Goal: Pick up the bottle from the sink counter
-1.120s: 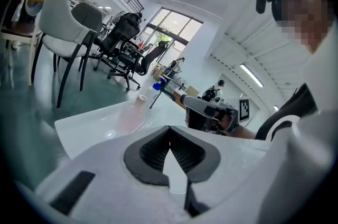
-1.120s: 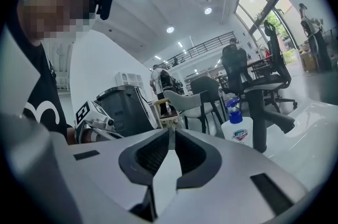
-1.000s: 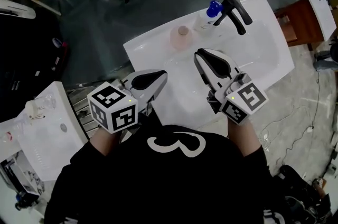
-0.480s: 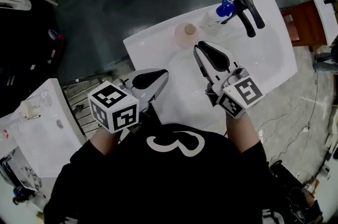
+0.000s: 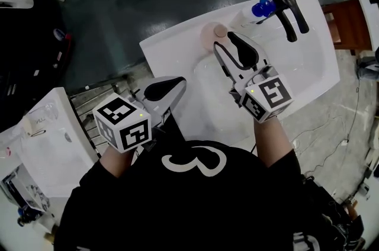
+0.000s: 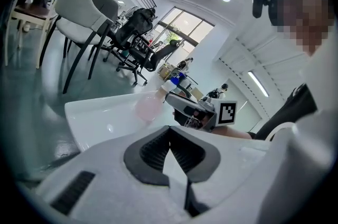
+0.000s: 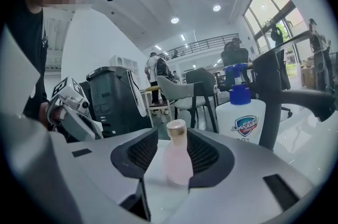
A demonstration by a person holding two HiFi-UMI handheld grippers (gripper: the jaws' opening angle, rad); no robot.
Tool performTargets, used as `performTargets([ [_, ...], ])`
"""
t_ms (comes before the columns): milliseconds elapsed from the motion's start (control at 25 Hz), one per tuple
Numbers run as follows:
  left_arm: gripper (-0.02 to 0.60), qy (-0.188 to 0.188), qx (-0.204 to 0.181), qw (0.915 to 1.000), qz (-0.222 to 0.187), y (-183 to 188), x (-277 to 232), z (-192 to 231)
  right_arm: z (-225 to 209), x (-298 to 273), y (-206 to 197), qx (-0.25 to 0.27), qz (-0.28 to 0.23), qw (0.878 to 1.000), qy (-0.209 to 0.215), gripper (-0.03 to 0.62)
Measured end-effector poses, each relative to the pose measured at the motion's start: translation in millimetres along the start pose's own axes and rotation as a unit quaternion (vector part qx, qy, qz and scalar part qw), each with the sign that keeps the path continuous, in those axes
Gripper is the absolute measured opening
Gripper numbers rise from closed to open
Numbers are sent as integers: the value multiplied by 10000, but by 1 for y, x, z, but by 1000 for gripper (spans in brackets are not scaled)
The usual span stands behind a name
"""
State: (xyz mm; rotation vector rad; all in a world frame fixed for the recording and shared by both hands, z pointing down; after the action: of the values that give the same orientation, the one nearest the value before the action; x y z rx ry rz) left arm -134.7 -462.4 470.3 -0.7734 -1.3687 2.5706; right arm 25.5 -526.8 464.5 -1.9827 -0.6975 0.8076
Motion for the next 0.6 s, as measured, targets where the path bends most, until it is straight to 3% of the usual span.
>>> performTargets([
  [400, 15, -80, 64, 9999, -12, -6, -7, 1, -8, -20, -7, 264, -45, 9991, -329, 149],
  [600, 15, -140, 223, 9996, -81, -8, -6, 1, -3, -28, -7, 665, -33, 9966, -494, 149],
])
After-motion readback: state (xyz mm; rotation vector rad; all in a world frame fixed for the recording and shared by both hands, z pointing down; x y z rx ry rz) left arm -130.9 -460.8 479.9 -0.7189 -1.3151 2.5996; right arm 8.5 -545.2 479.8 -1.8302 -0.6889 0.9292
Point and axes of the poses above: the fingertips, and each gripper's own axes: x backward along the fingers, z to its left, y out of its top, the point moved 5 cm from there along x, backward along the fingers, and after that the axes turned 15 degrees about -x, right-handed, at the moved point
